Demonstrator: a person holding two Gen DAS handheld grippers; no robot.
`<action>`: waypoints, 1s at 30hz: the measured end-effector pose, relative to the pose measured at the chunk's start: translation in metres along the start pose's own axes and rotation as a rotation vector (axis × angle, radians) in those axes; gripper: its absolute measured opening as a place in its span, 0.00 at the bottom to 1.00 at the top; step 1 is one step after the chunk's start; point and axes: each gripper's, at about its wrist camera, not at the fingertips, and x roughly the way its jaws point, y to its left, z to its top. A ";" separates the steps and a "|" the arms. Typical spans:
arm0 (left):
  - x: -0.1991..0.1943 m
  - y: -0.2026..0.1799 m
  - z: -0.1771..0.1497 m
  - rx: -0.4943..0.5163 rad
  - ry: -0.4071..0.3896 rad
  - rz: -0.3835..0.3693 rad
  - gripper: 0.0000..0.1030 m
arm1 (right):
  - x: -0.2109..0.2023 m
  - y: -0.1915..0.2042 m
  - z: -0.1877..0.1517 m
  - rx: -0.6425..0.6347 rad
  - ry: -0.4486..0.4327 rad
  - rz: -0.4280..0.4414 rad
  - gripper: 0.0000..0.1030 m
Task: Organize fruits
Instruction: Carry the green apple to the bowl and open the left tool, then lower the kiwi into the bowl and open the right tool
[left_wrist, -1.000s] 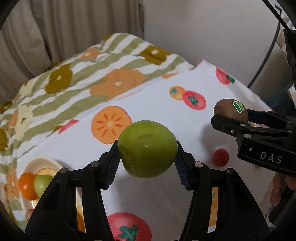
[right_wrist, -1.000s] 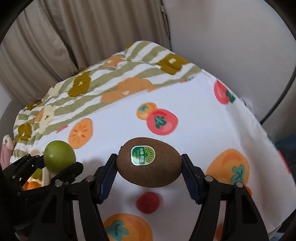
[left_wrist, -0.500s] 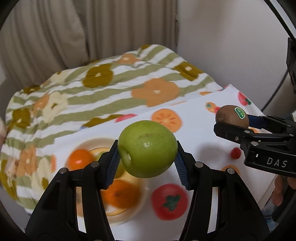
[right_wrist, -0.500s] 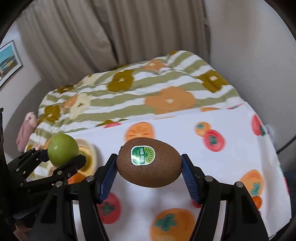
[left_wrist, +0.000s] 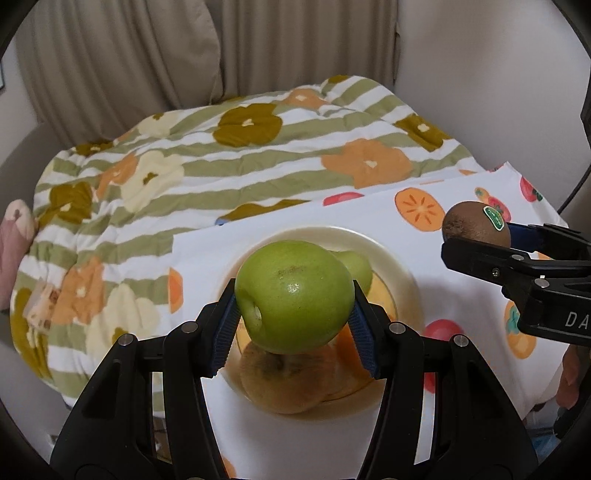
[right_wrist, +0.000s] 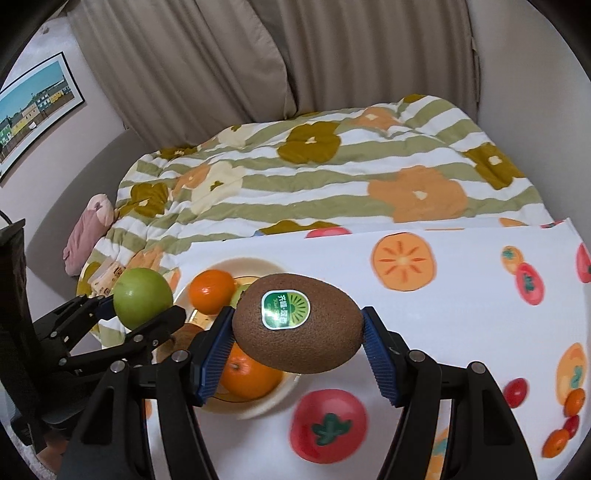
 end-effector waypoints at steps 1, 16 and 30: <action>0.004 0.001 0.000 0.013 0.002 -0.009 0.58 | 0.004 0.002 0.000 0.003 0.002 -0.001 0.62; 0.047 -0.024 -0.007 0.212 0.045 -0.071 0.58 | 0.026 -0.007 -0.004 0.094 0.016 -0.053 0.62; 0.019 -0.014 -0.001 0.173 -0.031 -0.030 1.00 | 0.016 -0.009 0.000 0.087 0.001 -0.059 0.62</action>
